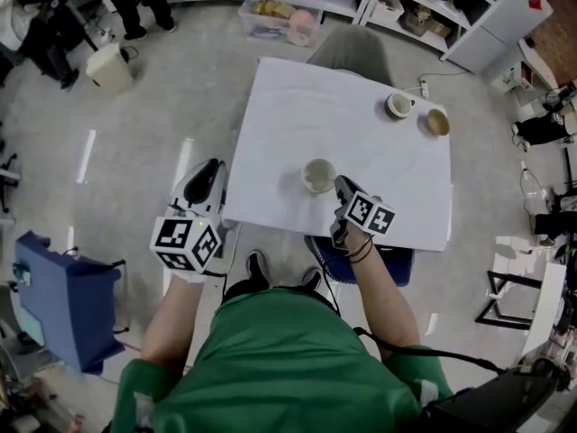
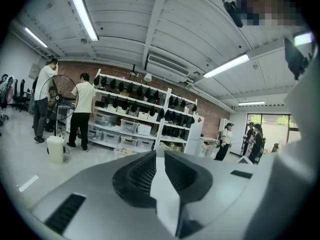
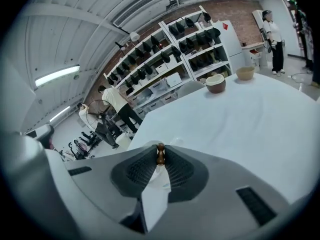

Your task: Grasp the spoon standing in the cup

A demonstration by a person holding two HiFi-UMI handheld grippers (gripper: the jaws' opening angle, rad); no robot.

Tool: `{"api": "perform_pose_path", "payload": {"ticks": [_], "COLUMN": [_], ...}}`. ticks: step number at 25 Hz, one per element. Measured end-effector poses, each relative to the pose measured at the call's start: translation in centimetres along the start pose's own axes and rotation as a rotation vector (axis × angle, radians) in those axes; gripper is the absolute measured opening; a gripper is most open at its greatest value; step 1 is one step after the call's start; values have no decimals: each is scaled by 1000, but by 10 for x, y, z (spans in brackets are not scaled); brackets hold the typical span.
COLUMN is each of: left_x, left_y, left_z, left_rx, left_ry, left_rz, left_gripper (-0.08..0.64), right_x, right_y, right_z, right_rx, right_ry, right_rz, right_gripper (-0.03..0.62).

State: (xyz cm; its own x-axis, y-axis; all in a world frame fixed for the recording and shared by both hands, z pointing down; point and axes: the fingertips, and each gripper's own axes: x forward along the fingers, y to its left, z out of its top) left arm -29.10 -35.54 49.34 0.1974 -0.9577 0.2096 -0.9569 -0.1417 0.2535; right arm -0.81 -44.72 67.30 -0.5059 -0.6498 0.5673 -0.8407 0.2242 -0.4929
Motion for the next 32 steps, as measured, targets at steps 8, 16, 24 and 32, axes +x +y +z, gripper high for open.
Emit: {"api": "perform_pose_path", "payload": {"ticks": [8,16,24,32], "left_x": [5,10,20,23], "left_y": [-38,-63,-95,-124], "left_z": [-4,-10,-4,10], "left_rx": [11,17,29,51], "left_ry": [3,-3,-12,-30], "left_rz": [-8,-41,-89,-133], "left_gripper": [66,66,66,66], "right_x": [-28,-59,-104,-148], "right_y": [11,33,54,74], "right_z": [28,44,73,95], "right_rx": [-23,-57,-162,-287], "right_ry": [-58,-118,-197,-274], "right_rz": [83,160,195,218], "right_gripper": [66,66,66,66]}}
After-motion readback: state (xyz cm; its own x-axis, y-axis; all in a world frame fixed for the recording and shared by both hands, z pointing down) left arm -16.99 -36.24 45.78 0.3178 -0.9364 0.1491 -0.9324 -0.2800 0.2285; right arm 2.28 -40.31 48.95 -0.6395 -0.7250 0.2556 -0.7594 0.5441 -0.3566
